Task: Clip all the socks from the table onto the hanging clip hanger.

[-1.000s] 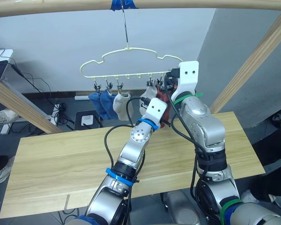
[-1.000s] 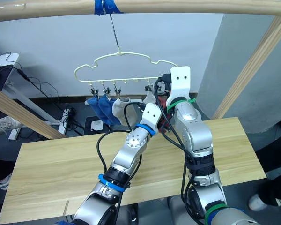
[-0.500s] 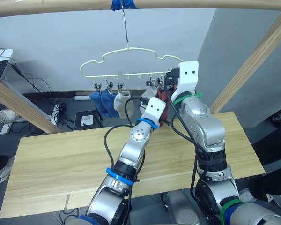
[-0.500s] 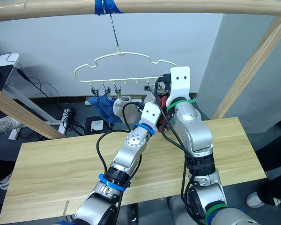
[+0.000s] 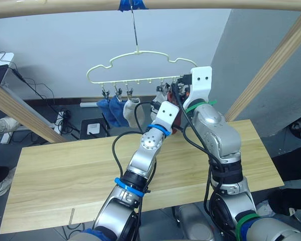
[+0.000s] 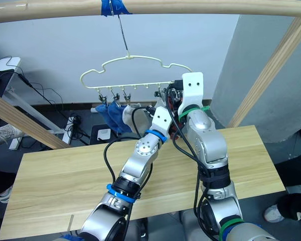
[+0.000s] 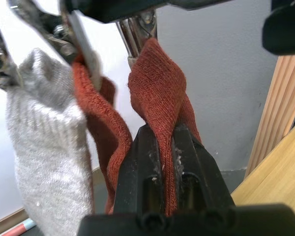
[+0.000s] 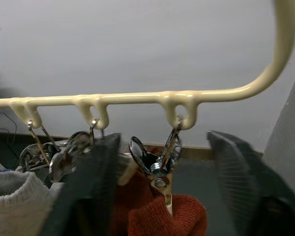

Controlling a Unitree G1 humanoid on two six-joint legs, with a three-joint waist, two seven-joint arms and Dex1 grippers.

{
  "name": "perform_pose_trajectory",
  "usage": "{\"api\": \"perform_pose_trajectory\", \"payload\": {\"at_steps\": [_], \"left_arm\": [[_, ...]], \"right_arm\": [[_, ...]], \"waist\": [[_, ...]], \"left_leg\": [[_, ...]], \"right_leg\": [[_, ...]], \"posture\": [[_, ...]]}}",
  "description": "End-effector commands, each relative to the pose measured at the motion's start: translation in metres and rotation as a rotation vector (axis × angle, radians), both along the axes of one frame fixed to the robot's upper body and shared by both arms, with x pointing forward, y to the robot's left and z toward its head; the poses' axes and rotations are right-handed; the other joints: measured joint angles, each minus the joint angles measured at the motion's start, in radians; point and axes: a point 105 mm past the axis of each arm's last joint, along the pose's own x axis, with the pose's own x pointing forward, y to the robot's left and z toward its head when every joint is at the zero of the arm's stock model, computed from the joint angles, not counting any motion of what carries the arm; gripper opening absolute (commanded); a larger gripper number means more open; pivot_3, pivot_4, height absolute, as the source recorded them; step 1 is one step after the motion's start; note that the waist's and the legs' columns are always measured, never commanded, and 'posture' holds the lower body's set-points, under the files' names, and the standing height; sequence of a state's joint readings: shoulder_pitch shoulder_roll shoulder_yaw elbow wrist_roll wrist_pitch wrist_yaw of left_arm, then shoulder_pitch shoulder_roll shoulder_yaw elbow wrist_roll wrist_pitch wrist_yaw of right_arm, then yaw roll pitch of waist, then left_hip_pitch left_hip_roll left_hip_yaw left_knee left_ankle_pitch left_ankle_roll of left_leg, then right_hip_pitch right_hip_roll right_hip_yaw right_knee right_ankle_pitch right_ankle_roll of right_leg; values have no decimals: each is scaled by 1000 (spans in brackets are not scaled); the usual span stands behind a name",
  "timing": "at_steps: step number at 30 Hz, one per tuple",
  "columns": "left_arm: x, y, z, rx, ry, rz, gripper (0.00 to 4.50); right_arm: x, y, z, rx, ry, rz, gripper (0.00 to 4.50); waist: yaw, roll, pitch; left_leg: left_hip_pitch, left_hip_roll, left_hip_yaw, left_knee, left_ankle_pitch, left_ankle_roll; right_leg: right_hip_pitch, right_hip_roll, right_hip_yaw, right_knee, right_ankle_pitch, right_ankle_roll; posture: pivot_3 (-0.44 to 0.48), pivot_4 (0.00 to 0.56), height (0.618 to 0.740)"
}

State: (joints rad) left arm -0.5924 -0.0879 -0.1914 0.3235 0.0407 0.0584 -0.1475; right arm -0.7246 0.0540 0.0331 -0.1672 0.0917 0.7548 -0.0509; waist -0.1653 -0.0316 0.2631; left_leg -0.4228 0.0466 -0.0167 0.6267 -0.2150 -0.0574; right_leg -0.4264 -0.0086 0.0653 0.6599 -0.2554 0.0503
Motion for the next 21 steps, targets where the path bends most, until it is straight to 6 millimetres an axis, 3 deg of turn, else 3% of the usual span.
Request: {"api": "perform_pose_trajectory", "payload": {"at_steps": [1,12,17,21], "left_arm": [[-7,-10,10,-35,-13,-72,1126],[-54,1,1,57,42,-376,4475],[-88,34,2,111,101,-517,4475],[-95,90,3,193,158,-474,4475]], "right_arm": [[-12,-2,21,17,-81,13,4393],[-45,-12,18,-79,-85,212,4500],[-59,-29,12,-204,-70,326,4500],[-68,-47,7,-316,-66,398,4500]], "waist": [[0,0,0],[-2,0,0],[-2,0,0],[-1,0,0]], "left_leg": [[0,0,0,0,0,0],[0,0,0,1,0,0],[1,0,-1,0,0,0],[2,1,-1,0,0,0]], "right_leg": [[0,0,0,0,0,0],[0,0,0,0,0,0],[0,0,0,1,0,0],[0,0,0,2,0,0]], "posture": [[-246,269,740],[-246,266,740],[-227,256,740],[-198,246,740]]}}
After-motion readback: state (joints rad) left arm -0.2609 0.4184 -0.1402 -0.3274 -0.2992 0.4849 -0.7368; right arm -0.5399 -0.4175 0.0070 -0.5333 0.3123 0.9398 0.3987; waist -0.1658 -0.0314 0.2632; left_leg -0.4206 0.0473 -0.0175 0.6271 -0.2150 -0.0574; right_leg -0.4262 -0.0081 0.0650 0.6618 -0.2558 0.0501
